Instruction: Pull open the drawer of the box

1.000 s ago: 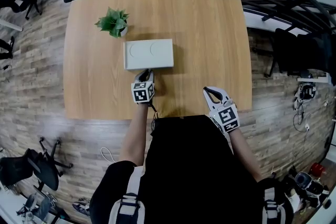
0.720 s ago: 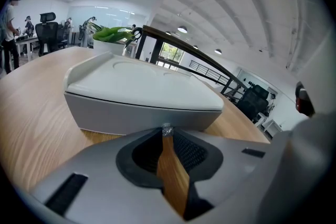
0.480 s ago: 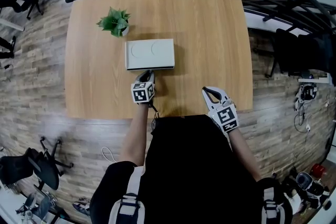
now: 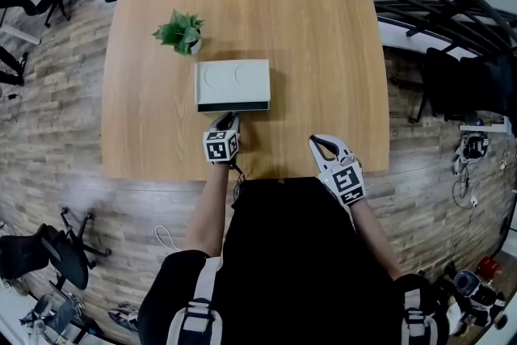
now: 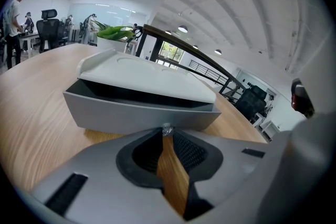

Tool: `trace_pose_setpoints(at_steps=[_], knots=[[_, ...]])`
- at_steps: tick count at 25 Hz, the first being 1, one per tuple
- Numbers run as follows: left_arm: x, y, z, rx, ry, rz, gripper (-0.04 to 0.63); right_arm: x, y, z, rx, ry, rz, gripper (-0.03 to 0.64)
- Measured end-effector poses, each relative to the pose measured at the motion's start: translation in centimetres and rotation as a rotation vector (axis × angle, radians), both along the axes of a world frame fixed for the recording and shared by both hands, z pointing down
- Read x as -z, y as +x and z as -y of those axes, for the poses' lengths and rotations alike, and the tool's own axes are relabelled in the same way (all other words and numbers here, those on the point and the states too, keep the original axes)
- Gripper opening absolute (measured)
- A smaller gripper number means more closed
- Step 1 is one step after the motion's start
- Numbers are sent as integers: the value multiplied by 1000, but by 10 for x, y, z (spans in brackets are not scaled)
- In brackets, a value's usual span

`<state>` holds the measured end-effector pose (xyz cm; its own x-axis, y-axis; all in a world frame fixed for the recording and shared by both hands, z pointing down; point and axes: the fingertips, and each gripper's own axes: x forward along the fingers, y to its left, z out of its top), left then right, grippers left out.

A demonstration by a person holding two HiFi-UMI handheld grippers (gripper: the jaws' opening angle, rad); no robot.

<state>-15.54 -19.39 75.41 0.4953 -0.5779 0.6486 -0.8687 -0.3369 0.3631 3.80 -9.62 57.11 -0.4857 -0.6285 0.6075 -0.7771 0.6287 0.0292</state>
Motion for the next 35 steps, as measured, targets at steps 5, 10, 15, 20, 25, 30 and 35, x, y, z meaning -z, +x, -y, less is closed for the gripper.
trace_pose_setpoints(at_steps=[5,10,15,20,25,30,35], knots=[[1,0,-8,2,-8,-2,80,0,-2,-2,10,1,4,25],[0,0,-16,25,-15,-14,80,-1,-6,-3,24,1,9,26],[0,1,-19,17,-15,-7,80,1,-10,-2,36,4,12,25],[0,-2,-23,18,-17,-6,80,0,-13,-3,43,5,16,25],[-1,-3,-27,11,-19,0,80,0,-15,-3,47,8,20,25],[0,-2,-29,6,-18,5,80,0,-15,-3,54,8,23,26],[0,-2,-34,13,-26,8,80,1,-15,-4,66,9,25,25]])
